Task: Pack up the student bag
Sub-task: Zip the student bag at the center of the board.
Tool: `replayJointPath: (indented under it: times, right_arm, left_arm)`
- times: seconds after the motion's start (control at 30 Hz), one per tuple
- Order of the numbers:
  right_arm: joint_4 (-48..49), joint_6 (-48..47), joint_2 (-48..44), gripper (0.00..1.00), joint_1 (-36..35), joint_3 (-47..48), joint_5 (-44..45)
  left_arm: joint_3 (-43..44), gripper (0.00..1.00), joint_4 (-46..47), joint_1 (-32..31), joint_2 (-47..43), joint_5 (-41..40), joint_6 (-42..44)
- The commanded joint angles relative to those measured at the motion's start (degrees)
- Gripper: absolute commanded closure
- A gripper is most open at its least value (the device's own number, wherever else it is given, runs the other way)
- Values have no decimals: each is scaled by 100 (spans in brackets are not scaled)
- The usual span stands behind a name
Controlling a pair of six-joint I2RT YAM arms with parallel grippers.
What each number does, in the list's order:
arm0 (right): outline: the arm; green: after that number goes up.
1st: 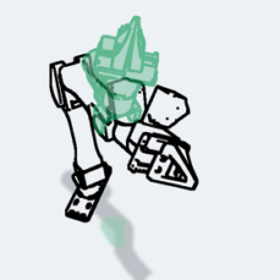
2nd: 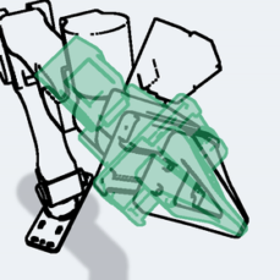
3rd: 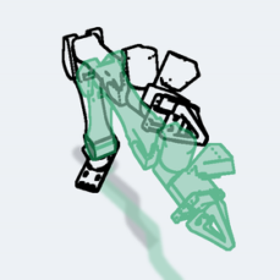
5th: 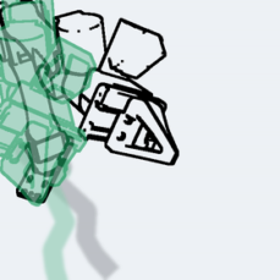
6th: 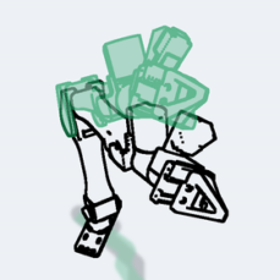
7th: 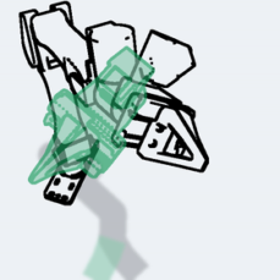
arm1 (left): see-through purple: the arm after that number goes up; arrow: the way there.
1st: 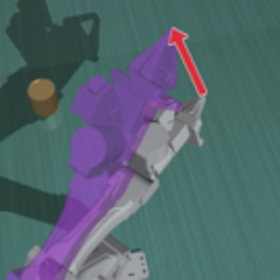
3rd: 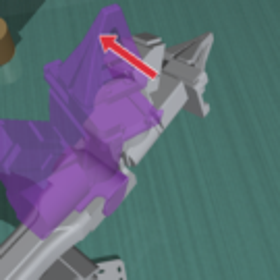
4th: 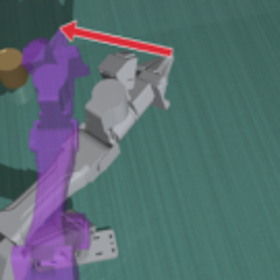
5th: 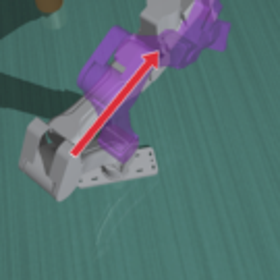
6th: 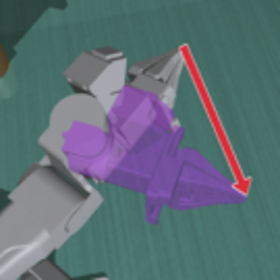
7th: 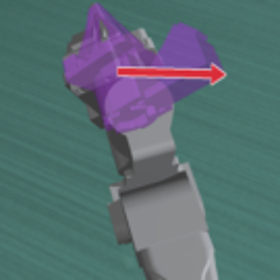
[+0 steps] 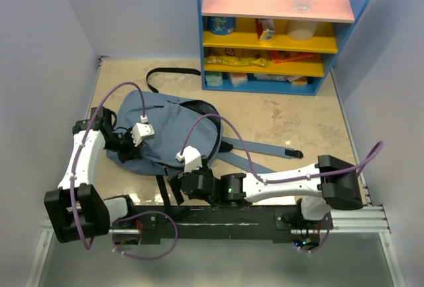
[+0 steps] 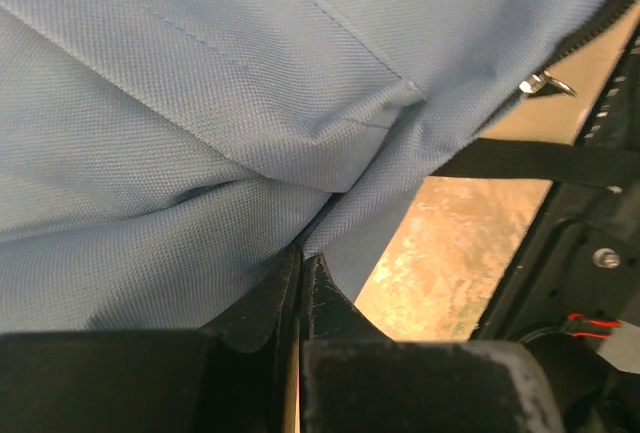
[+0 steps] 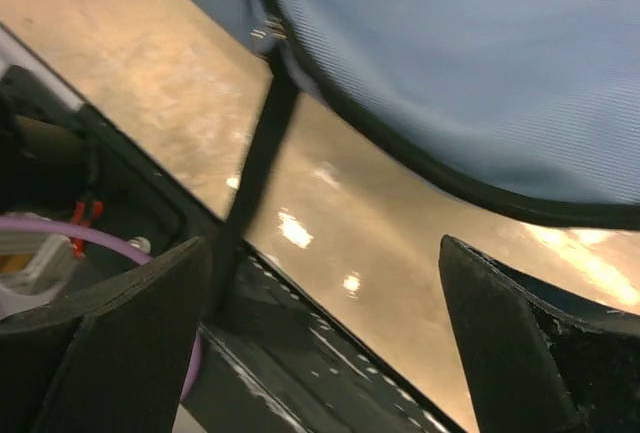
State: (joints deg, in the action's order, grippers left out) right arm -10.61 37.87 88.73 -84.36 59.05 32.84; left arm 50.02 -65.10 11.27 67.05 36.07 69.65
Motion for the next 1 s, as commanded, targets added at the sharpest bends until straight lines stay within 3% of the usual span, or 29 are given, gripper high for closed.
replayJointPath:
  times: [0.0, 0.2, 0.33, 0.57, 0.97]
  right_arm:
    - [1421, 133, 370, 1, 25, -52, -155]
    - [1273, 72, 1392, 2, 25, 880, 388]
    - [1079, 273, 1858, 9, 25, 1249, 828]
    - [868, 520, 1727, 29, 33, 1241, 1444]
    - [1210, 520, 1015, 44, 314, 494, 1199]
  left_arm:
    - [429, 100, -933, 7, 230, 901, 479]
    - [483, 100, -1040, -300, -191, 787, 454]
    - [456, 100, -1031, -721, -341, 752, 322]
    - [456, 100, -1022, -1030, -166, 717, 189]
    - [236, 100, -715, -1030, -210, 523, 49]
